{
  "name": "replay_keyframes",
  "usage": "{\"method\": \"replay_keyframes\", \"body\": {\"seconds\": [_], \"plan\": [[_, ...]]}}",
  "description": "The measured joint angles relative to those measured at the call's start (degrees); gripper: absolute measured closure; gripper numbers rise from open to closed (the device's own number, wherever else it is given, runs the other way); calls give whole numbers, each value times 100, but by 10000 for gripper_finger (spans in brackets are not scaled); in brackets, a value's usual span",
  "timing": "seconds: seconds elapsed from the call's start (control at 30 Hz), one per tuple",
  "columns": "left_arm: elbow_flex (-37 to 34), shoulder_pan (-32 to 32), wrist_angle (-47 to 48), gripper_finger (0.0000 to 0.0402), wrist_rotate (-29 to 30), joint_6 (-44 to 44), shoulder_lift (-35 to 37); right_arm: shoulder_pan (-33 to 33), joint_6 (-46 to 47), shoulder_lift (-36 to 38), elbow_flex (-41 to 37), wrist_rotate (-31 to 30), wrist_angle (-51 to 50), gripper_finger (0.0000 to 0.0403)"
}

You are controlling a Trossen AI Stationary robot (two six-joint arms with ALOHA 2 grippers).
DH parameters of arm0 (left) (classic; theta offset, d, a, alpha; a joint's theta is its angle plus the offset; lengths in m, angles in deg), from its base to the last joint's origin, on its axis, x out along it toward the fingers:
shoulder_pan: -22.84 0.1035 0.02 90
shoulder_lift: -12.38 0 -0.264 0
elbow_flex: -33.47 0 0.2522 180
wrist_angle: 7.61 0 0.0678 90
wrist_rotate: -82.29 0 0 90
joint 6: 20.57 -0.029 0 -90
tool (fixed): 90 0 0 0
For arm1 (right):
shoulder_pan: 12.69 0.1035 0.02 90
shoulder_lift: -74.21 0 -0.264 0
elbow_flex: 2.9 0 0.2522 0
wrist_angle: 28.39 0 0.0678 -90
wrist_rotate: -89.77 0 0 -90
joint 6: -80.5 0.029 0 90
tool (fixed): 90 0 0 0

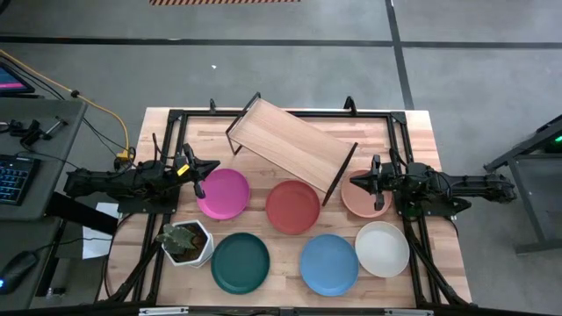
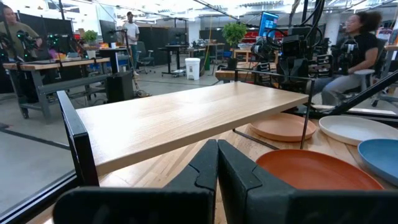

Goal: Place and stack plates onto a shelf

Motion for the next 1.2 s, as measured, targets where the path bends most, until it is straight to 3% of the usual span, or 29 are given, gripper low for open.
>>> {"method": "replay_keyframes", "body": {"seconds": [1.2], "plan": [[0, 0, 1, 401, -1, 0, -1, -1, -153, 1, 1, -63, 6, 391]]}}
